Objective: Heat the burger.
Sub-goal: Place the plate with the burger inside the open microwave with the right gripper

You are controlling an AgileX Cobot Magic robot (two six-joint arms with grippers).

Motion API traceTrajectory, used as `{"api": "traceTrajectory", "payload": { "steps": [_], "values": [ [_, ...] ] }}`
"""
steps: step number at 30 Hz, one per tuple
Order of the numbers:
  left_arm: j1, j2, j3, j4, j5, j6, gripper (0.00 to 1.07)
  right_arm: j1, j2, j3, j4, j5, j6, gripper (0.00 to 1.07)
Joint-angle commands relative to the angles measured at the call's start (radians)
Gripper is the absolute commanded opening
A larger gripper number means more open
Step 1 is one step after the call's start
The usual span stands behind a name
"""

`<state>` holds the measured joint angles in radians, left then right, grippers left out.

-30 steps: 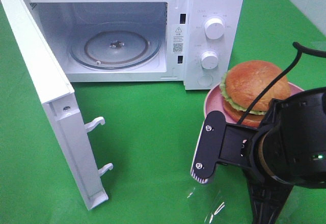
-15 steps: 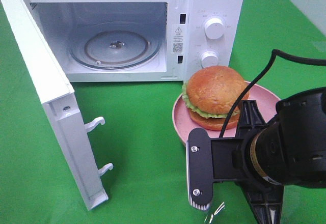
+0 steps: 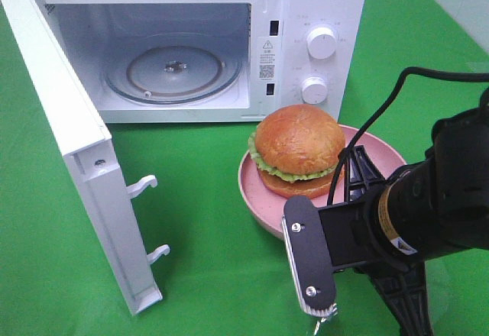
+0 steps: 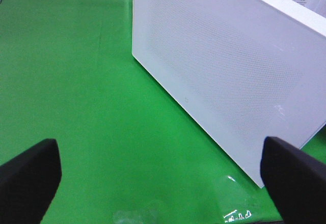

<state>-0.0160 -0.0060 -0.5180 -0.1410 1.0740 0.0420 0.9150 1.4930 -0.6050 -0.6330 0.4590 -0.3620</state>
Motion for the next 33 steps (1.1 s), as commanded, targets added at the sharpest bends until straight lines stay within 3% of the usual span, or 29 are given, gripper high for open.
{"api": "traceTrajectory", "payload": {
  "steps": [1, 12, 21, 33],
  "values": [
    [-0.003, -0.015, 0.003, -0.004, -0.007, -0.005, 0.99, -0.044, -0.014, -0.009, 0.041, -0.083, -0.194, 0.01],
    [-0.003, -0.015, 0.003, -0.004, -0.007, -0.005, 0.99, -0.151, -0.014, -0.009, 0.227, -0.179, -0.555, 0.01],
    [-0.003, -0.015, 0.003, -0.004, -0.007, -0.005, 0.99, -0.215, -0.014, -0.051, 0.511, -0.237, -0.967, 0.01],
    [-0.003, -0.015, 0.003, -0.004, -0.007, -0.005, 0.99, -0.237, -0.014, -0.102, 0.663, -0.221, -1.115, 0.0]
  ]
}}
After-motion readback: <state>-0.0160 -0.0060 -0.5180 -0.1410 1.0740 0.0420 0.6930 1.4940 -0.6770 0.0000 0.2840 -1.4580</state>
